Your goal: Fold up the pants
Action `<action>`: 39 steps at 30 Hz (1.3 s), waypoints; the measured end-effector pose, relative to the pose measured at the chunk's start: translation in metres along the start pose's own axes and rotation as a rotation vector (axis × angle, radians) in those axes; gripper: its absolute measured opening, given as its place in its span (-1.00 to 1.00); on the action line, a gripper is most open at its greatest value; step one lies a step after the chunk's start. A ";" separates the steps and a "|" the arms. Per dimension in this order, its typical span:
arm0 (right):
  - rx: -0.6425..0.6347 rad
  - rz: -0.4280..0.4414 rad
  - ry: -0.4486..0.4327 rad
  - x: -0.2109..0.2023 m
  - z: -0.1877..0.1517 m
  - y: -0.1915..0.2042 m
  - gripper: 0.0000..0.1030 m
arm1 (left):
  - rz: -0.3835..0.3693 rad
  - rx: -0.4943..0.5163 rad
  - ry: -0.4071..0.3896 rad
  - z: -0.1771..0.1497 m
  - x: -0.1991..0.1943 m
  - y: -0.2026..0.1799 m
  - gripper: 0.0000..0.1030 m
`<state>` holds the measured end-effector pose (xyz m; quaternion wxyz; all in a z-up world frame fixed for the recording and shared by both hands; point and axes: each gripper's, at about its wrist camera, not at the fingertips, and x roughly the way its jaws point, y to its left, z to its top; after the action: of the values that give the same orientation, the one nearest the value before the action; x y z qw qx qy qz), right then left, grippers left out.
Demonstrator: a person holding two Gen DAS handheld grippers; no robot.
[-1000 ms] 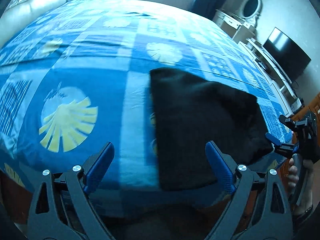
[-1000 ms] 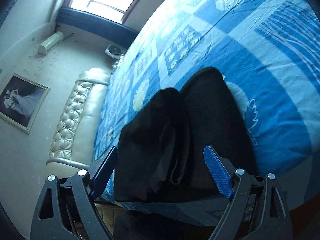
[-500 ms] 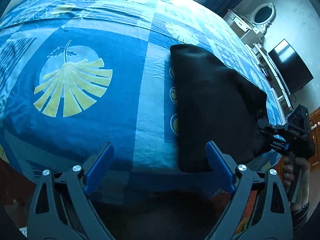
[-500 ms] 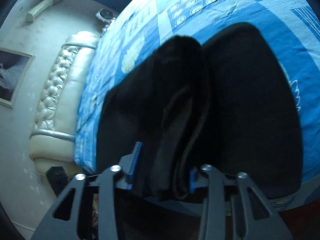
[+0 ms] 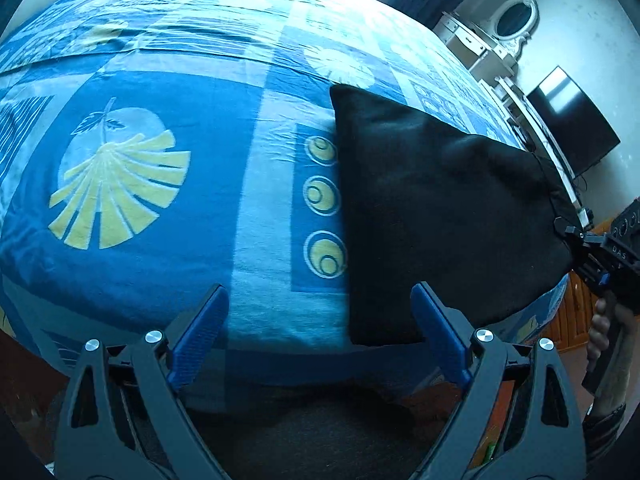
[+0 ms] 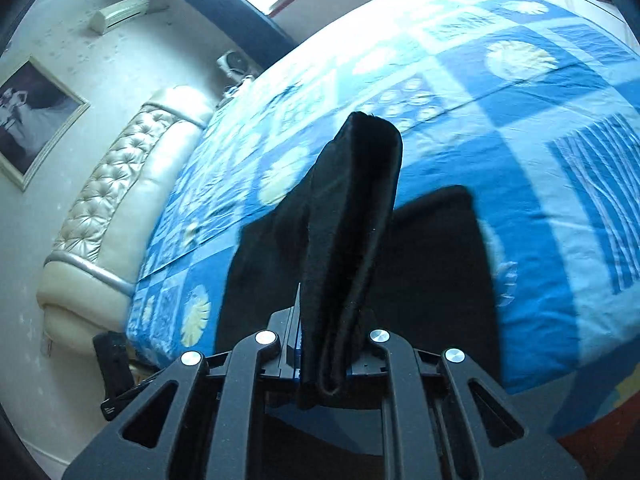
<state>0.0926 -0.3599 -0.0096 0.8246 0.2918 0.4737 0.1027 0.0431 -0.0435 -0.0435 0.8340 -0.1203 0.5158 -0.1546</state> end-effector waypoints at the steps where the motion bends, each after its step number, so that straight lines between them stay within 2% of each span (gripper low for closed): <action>1: 0.010 -0.007 0.005 0.002 -0.001 -0.006 -0.73 | 0.007 0.014 0.004 -0.001 0.003 -0.006 0.79; 7: 0.072 -0.029 0.039 0.015 -0.012 -0.052 -0.73 | 0.034 0.036 0.039 -0.003 0.018 -0.018 0.79; 16: 0.159 0.083 0.035 0.027 -0.018 -0.083 -0.73 | 0.044 0.037 0.060 -0.006 0.027 -0.018 0.81; 23: 0.194 0.137 0.021 0.031 -0.021 -0.089 -0.76 | 0.041 0.033 0.063 -0.006 0.028 -0.017 0.83; 30: 0.210 0.161 0.017 0.032 -0.020 -0.085 -0.75 | 0.039 0.029 0.063 -0.006 0.029 -0.017 0.84; 39: 0.231 0.171 0.013 0.021 -0.024 -0.100 -0.72 | 0.031 0.027 0.070 -0.005 0.030 -0.014 0.86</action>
<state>0.0729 -0.4223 -0.0920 0.7707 0.4235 0.4609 0.1192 0.0497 -0.0682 -0.0654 0.8193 -0.0958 0.5443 -0.1529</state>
